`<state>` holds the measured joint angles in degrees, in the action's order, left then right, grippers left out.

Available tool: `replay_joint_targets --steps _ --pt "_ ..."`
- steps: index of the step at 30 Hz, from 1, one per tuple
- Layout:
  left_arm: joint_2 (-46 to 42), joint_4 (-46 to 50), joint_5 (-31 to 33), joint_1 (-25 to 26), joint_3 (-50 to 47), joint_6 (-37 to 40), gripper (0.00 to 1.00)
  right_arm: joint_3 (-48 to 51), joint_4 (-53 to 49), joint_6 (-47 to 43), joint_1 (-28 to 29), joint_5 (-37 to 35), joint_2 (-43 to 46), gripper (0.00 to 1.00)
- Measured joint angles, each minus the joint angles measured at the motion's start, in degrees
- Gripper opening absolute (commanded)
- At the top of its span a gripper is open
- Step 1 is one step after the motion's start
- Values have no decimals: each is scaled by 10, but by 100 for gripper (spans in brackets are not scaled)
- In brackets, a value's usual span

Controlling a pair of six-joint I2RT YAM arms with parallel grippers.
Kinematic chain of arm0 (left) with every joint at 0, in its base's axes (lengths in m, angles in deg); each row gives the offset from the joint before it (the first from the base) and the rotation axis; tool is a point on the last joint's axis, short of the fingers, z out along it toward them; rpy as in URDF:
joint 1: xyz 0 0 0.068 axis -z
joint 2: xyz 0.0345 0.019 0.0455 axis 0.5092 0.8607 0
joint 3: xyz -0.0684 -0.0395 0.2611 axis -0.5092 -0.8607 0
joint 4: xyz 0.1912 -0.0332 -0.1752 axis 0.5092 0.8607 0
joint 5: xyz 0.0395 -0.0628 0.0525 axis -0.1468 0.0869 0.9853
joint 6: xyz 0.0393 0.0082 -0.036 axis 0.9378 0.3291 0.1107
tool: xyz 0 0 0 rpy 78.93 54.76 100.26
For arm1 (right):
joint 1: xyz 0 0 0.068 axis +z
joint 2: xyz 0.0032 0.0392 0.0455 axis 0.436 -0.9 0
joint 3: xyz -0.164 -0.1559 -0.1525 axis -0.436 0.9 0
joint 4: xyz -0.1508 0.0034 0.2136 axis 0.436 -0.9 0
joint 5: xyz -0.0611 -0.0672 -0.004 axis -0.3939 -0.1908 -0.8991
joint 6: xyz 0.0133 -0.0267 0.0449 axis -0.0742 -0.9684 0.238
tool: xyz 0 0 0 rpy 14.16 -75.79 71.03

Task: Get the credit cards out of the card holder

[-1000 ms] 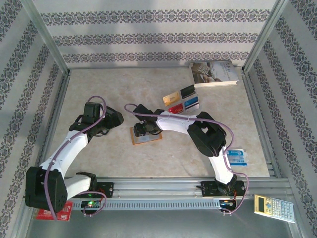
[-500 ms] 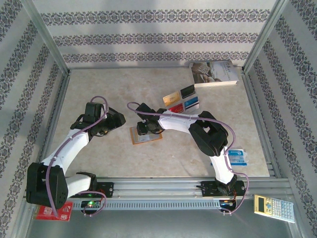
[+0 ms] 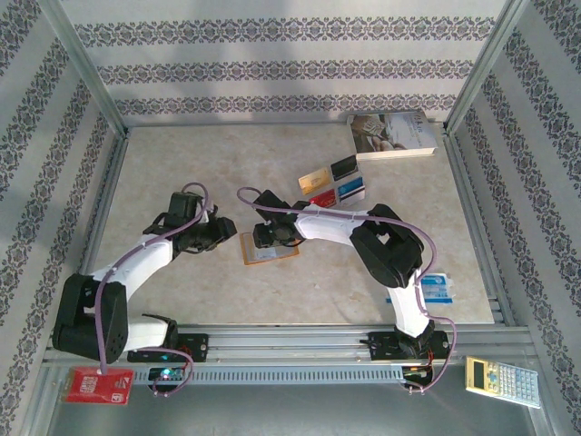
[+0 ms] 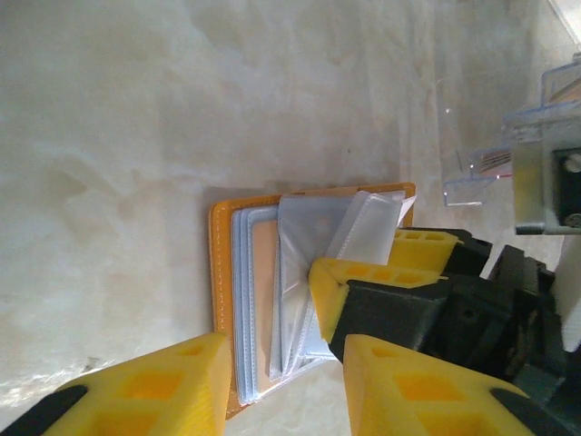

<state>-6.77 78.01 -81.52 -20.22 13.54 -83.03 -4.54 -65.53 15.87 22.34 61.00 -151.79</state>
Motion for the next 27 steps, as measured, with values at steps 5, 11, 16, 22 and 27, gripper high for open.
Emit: replay_joint_targets --steps 5,11,16,22,27 --pt "24 -34 -8 17 -1 -24 35 30 12 5 -9 0 20 38" --pt "61 -70 -17 45 -1 -45 30 59 45 13 -17 15 32 38" --pt "98 -97 -28 65 0 -62 20 84 78 19 -26 33 43 38" --pt "140 -130 -43 84 5 -84 10 107 108 28 -36 54 52 37" --pt "157 -157 -54 95 9 -99 6 115 119 31 -38 60 55 33"
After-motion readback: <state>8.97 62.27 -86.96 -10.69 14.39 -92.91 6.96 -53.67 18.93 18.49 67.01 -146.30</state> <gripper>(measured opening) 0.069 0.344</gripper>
